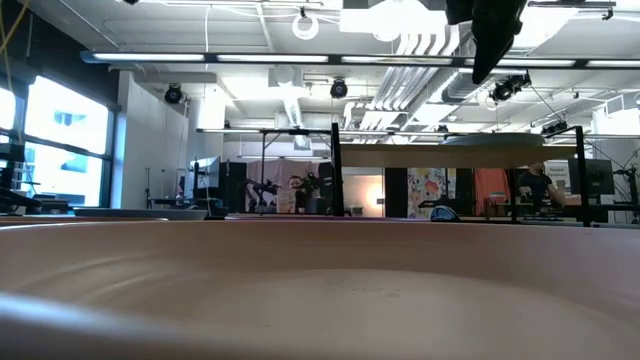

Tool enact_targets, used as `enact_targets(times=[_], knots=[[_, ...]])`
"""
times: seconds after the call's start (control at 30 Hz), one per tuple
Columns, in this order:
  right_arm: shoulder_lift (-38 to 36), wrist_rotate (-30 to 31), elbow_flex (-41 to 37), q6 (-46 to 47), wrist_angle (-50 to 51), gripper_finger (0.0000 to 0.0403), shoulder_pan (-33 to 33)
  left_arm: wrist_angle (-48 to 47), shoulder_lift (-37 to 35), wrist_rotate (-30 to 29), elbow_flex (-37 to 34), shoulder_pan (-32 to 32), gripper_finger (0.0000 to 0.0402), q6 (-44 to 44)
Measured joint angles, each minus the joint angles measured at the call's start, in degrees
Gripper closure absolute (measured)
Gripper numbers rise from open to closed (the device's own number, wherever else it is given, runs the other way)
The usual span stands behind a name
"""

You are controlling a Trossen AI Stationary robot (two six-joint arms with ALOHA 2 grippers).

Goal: Place and stack plates onto a shelf
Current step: Stack the brown plate on top of the light blue plate on the shelf

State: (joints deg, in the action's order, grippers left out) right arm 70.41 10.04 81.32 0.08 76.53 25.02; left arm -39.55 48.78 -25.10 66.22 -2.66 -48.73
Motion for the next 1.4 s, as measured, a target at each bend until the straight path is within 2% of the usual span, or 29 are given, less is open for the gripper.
enact_targets(times=[0.2,0.4,0.9,1.13,1.4], knots=[[0.0,0.0,0.0,2.8,0.0,0.0313,0.0,-8.9,8.1,11.6,0.3,-0.4,0.0275,-7.0],[0.0,0.0,0.0,2.9,0.0,0.0313,0.0,-14.9,16.3,16.6,0.2,-2.6,0.0275,-10.3],[0.0,0.0,0.0,6.3,0.0,0.0313,0.0,-20.6,32.7,20.1,0.2,-8.0,0.0275,-14.7],[0.0,0.0,0.0,7.5,0.0,0.0313,0.0,-23.7,36.7,21.0,0.2,-10.4,0.0275,-21.9],[0.0,0.0,0.0,7.2,0.1,0.0313,0.0,-23.8,41.4,20.2,0.2,-11.9,0.0275,-23.7]])
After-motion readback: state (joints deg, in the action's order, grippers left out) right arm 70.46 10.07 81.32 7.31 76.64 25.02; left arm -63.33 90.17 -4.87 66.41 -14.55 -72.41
